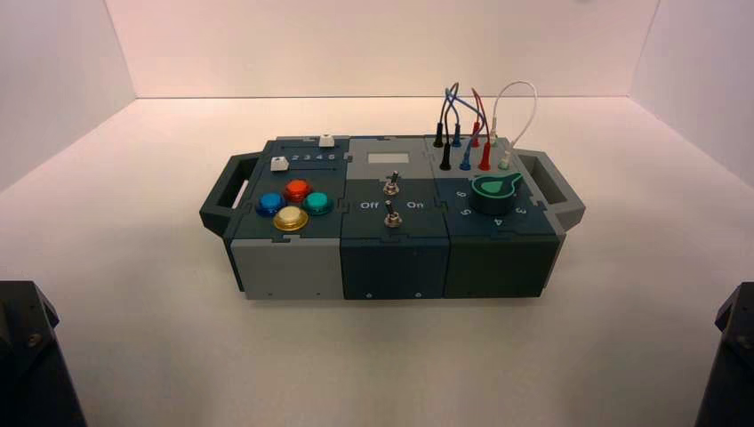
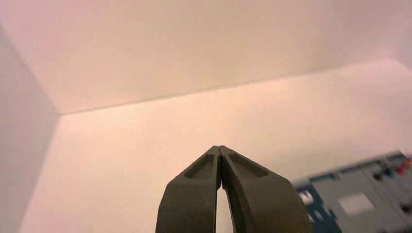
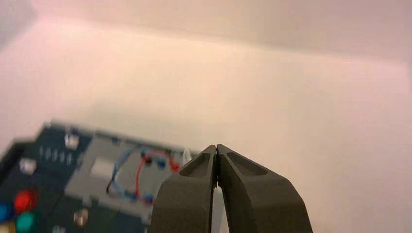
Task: Turn the knob to position 4.
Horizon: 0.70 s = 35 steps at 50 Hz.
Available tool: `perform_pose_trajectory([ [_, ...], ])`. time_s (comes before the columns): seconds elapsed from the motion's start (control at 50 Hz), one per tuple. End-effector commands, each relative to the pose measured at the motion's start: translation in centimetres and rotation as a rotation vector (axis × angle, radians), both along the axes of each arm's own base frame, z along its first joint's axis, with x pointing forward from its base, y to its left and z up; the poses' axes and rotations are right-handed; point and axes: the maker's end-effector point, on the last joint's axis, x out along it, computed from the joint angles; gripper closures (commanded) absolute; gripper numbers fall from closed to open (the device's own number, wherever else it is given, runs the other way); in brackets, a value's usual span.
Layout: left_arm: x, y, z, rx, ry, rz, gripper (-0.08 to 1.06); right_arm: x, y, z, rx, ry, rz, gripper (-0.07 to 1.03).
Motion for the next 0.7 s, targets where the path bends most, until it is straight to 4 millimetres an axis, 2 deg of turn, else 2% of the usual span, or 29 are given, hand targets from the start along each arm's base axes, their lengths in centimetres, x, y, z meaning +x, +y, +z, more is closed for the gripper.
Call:
perform_pose_trajectory([
  [0.02,0.4,-1.3,0.6,0.009,0.006,-0.043,1.0,0.7,1.1,-0.8,-0.007,0.076,0.022,0.99],
  [0.24,0.3,-2.9,-1.2,0.043,0.085,-0.103,1.0,0.8,3.0,-4.6,-0.061,0.266,0.084,0.99],
  [0.38,0.4,-3.3,-2.2,0.055,0.123,-0.115,1.0,0.7,4.1,-6.3,-0.091,0.344,0.118,0.99],
  [0.7,0.4,-4.8,-4.4,0.089,0.215,-0.161,1.0,-0.1,5.3,-8.5,-0.136,0.449,0.167,0.99],
])
